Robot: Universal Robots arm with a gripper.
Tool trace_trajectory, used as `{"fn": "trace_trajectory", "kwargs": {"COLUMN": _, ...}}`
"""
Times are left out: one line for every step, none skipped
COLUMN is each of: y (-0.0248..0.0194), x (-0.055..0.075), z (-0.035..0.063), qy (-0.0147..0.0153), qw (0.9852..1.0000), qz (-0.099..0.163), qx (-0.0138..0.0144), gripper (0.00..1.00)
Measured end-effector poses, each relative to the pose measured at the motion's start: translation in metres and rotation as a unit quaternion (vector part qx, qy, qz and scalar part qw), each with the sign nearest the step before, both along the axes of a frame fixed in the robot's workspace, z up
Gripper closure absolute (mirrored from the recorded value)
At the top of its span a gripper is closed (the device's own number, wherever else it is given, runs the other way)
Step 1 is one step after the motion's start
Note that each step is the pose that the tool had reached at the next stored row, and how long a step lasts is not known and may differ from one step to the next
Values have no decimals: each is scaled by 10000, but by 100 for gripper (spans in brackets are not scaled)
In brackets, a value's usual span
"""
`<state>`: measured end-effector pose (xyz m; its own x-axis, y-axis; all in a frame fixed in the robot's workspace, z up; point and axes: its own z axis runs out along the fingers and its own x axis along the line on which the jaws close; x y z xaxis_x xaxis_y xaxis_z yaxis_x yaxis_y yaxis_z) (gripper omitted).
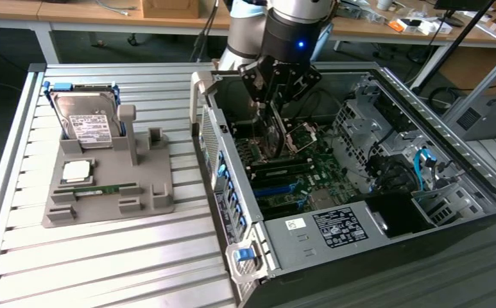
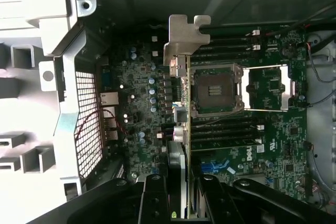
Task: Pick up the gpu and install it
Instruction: 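Pick up the gpu and move the gpu toward the slot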
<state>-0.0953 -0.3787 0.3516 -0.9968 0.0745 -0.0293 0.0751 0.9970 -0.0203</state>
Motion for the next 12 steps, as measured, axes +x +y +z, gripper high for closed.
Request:
{"fn": "trace_trajectory", "kwargs": {"y": 0, "x": 3, "z": -2, "qy": 0, "qw": 10000, "qz": 0, "qx": 0, "gripper": 73}}
{"fn": "trace_trajectory", "kwargs": {"y": 0, "x": 6, "z": -4, "qy": 0, "qw": 10000, "qz": 0, "qx": -1, "gripper": 73}}
{"fn": "trace_trajectory", "kwargs": {"y": 0, "x": 9, "z": -6, "qy": 0, "qw": 10000, "qz": 0, "qx": -1, "gripper": 73}}
{"fn": "trace_trajectory", "kwargs": {"y": 0, "x": 12, "z": -9, "qy": 0, "qw": 10000, "qz": 0, "qx": -2, "gripper": 73}}
{"fn": "trace_trajectory", "kwargs": {"y": 0, "x": 18, "z": -13, "qy": 0, "qw": 10000, "qz": 0, "qx": -3, "gripper": 73}}
{"fn": "trace_trajectory", "kwargs": {"y": 0, "x": 21, "z": -15, "qy": 0, "qw": 10000, "qz": 0, "qx": -3, "gripper": 73}}
{"fn": "trace_trajectory", "kwargs": {"y": 0, "x": 25, "z": -18, "qy": 0, "qw": 10000, "qz": 0, "qx": -3, "gripper": 73}}
{"fn": "trace_trajectory", "kwargs": {"y": 0, "x": 31, "z": -21, "qy": 0, "qw": 10000, "qz": 0, "qx": -4, "gripper": 73}}
{"fn": "trace_trajectory", "kwargs": {"y": 0, "x": 35, "z": -24, "qy": 0, "qw": 10000, "qz": 0, "qx": -5, "gripper": 73}}
{"fn": "trace_trajectory", "kwargs": {"y": 0, "x": 38, "z": -27, "qy": 0, "qw": 10000, "qz": 0, "qx": -5, "gripper": 73}}
{"fn": "trace_trajectory", "kwargs": {"y": 0, "x": 41, "z": -29, "qy": 0, "qw": 10000, "qz": 0, "qx": -5, "gripper": 73}}
{"fn": "trace_trajectory", "kwargs": {"y": 0, "x": 45, "z": -31, "qy": 0, "qw": 10000, "qz": 0, "qx": -6, "gripper": 73}}
